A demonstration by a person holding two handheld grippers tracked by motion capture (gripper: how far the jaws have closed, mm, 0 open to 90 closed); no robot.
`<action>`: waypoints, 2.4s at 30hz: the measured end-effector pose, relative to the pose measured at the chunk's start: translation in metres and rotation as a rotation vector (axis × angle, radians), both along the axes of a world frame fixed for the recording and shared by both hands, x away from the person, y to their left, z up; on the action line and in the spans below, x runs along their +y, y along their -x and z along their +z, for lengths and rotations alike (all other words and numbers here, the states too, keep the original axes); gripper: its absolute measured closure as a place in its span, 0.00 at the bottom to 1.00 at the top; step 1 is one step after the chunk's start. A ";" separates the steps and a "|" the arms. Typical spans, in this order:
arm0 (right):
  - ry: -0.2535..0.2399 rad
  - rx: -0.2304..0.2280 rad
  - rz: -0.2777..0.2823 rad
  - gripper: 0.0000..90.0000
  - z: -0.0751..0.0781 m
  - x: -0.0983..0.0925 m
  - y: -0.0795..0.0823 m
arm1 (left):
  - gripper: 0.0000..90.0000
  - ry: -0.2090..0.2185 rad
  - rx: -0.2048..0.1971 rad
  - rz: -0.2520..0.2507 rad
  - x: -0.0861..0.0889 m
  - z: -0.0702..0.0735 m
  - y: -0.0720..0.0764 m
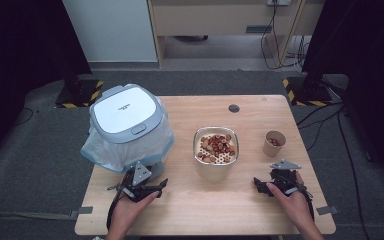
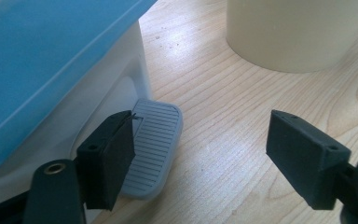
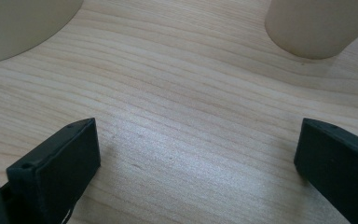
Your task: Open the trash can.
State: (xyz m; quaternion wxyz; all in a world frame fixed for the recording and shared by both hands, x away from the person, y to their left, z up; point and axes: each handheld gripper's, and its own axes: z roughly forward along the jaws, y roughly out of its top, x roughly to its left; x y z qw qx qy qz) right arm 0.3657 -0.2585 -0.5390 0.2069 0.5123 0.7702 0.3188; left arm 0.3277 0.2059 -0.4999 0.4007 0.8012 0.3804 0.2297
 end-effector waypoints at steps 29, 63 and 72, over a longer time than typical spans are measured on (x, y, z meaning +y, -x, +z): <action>0.001 -0.002 0.016 0.01 0.000 -0.002 0.003 | 0.94 -0.060 -0.007 0.027 0.004 0.004 -0.016; 0.001 -0.003 0.014 0.01 0.000 -0.002 0.003 | 0.99 -0.158 0.011 0.053 0.001 -0.011 -0.020; 0.001 0.000 0.018 0.01 0.000 -0.002 0.003 | 0.99 -0.187 0.015 0.055 -0.003 -0.017 -0.020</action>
